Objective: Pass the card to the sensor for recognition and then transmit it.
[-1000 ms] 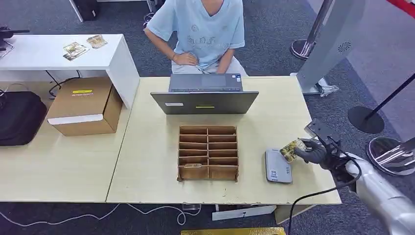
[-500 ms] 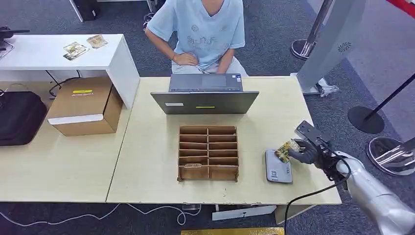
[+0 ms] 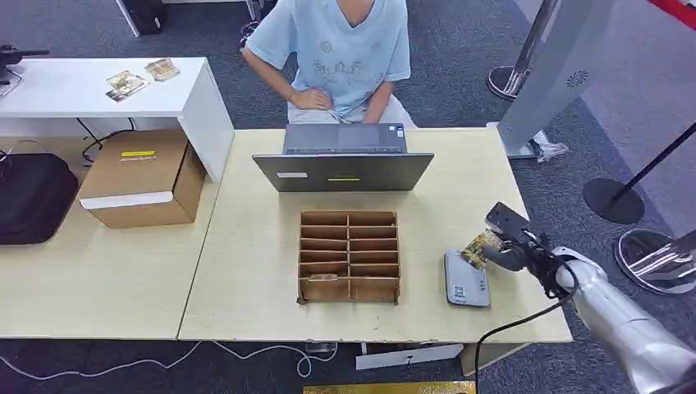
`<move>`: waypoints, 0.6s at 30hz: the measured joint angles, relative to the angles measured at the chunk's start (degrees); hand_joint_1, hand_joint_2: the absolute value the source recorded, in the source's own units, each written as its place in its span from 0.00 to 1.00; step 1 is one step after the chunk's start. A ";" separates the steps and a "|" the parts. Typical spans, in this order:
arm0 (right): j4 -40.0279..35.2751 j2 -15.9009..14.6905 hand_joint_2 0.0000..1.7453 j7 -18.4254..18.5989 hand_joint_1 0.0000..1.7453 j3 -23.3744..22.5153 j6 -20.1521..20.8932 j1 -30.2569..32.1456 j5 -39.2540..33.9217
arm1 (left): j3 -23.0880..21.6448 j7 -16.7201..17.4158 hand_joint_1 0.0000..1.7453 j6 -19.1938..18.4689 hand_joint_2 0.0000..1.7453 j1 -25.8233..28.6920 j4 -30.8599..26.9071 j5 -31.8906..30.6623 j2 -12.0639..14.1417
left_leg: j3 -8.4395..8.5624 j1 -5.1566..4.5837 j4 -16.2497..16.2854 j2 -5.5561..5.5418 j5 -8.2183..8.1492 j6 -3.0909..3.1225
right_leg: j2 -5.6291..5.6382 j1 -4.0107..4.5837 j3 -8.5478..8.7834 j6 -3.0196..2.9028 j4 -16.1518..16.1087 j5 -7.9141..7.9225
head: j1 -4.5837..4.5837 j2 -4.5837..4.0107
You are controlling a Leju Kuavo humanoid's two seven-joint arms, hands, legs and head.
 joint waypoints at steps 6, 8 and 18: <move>0.46 0.04 1.00 -0.07 1.00 0.17 0.33 -0.23 0.40 | 1.25 0.07 0.00 0.68 0.00 0.04 0.04 1.07 -0.09 | 0.00 0.00 0.00 0.03 0.00 0.00 | 0.02 0.00 0.00 0.00 0.00 0.00 | 0.00 0.00; 0.53 0.04 1.00 0.02 1.00 0.17 0.46 -0.24 0.40 | 1.38 0.07 0.00 0.92 0.00 0.05 0.04 1.47 -0.13 | 0.01 0.00 0.00 0.03 0.00 0.00 | 0.02 0.00 0.00 0.00 -0.01 0.00 | 0.00 0.00; 0.13 0.04 1.00 0.26 1.00 -0.09 0.74 0.14 0.27 | 3.15 0.07 0.00 1.92 0.00 0.13 0.15 2.69 -0.54 | 0.02 0.00 0.00 0.05 0.00 0.00 | 0.03 0.00 0.00 0.00 -0.01 0.00 | 0.00 0.00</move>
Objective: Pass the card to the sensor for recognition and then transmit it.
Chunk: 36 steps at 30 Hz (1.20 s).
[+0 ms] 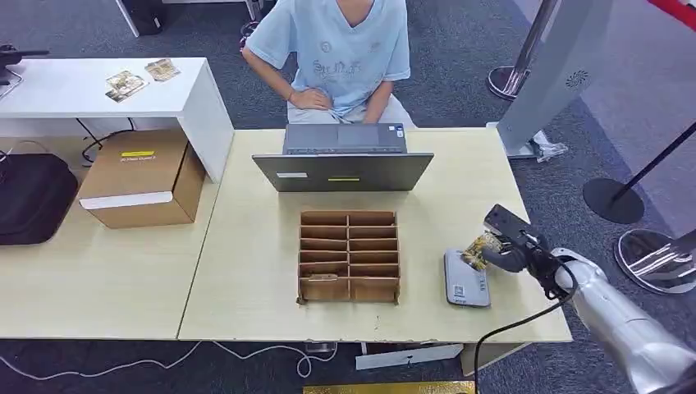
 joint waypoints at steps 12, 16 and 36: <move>-3.50 -1.42 1.00 0.98 1.00 -0.33 2.91 1.05 1.79 | 2.12 0.00 0.00 1.82 0.00 0.22 0.00 3.26 -0.31 | 0.02 0.00 0.00 0.16 -0.01 0.00 | 0.11 0.00 -0.01 0.00 -0.01 0.00 | 0.00 0.00; -4.85 -1.86 1.00 1.25 1.00 -0.33 2.84 1.75 2.14 | 4.28 0.00 0.00 3.06 0.00 0.46 0.02 5.24 -0.53 | 0.02 0.00 0.00 0.17 -0.01 0.00 | 0.11 0.00 -0.01 0.00 -0.01 0.00 | 0.02 0.00; -5.92 -1.92 1.00 1.18 1.00 0.31 2.93 1.95 5.86 | 10.60 0.00 0.00 6.69 0.00 0.72 0.26 10.30 -1.47 | 0.12 0.00 0.00 0.32 -0.01 -0.01 | 0.34 0.04 0.00 -0.02 -0.01 0.02 | 0.02 0.00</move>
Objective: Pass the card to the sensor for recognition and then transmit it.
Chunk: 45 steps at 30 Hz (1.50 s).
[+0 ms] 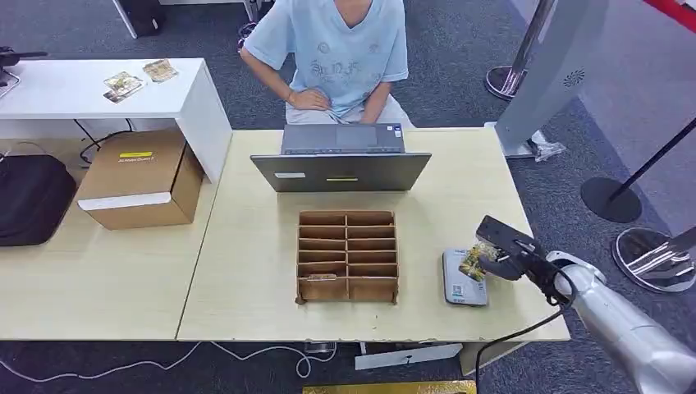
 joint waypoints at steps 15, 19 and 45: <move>-0.85 0.02 1.00 -0.87 1.00 0.09 -0.94 0.86 -1.14 | 4.15 0.00 0.00 1.44 0.00 1.43 0.35 1.88 0.02 | 0.00 0.00 0.00 0.05 0.00 0.00 | 0.03 0.00 -0.01 0.00 0.00 0.01 | 0.00 0.00; -1.95 0.07 1.00 -1.27 1.00 -1.47 -2.12 1.71 -2.43 | 4.59 0.00 0.00 1.86 0.00 1.44 0.52 2.23 0.02 | -0.01 0.00 0.00 0.04 0.00 0.00 | 0.02 0.00 -0.01 0.00 0.00 0.01 | -0.02 0.00; -5.59 6.30 1.00 -13.36 1.00 -14.56 -20.18 -3.05 4.36 | 5.99 -1.66 0.00 7.10 0.00 1.47 0.55 2.40 -1.31 | -0.07 0.00 0.00 0.06 0.01 0.00 | 0.04 0.00 -0.04 -0.02 0.04 0.02 | -0.02 0.00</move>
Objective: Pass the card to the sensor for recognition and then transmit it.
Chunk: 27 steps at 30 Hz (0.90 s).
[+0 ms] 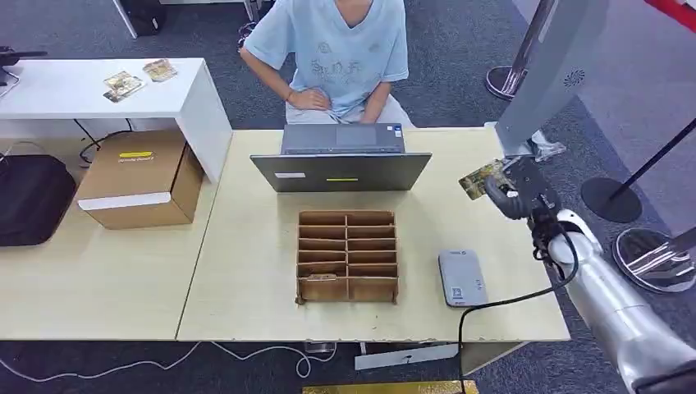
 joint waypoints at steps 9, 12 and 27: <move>4.61 6.44 1.00 0.05 1.00 0.50 -10.49 -8.75 18.25 | 0.41 -1.96 0.00 0.57 0.00 -0.09 0.00 0.74 -0.57 | 0.03 0.01 0.00 0.06 0.01 -0.01 | 0.06 0.01 -0.03 -0.01 0.05 0.00 | 0.00 0.00; 7.28 8.83 1.00 0.86 1.00 0.83 -13.55 -11.53 23.84 | 1.05 -2.64 0.00 1.11 0.00 -0.14 0.00 1.47 -0.63 | 0.04 0.01 0.00 0.08 0.01 -0.01 | 0.11 0.01 -0.03 -0.01 0.06 0.01 | 0.00 0.00; 18.30 20.44 1.00 10.02 1.00 5.49 -17.52 -20.89 46.40 | 7.28 -6.82 0.00 5.31 0.00 -0.47 0.00 8.11 -1.70 | 0.04 0.02 0.00 0.16 0.01 -0.02 | 0.18 0.01 -0.06 -0.02 0.06 0.02 | 0.00 0.00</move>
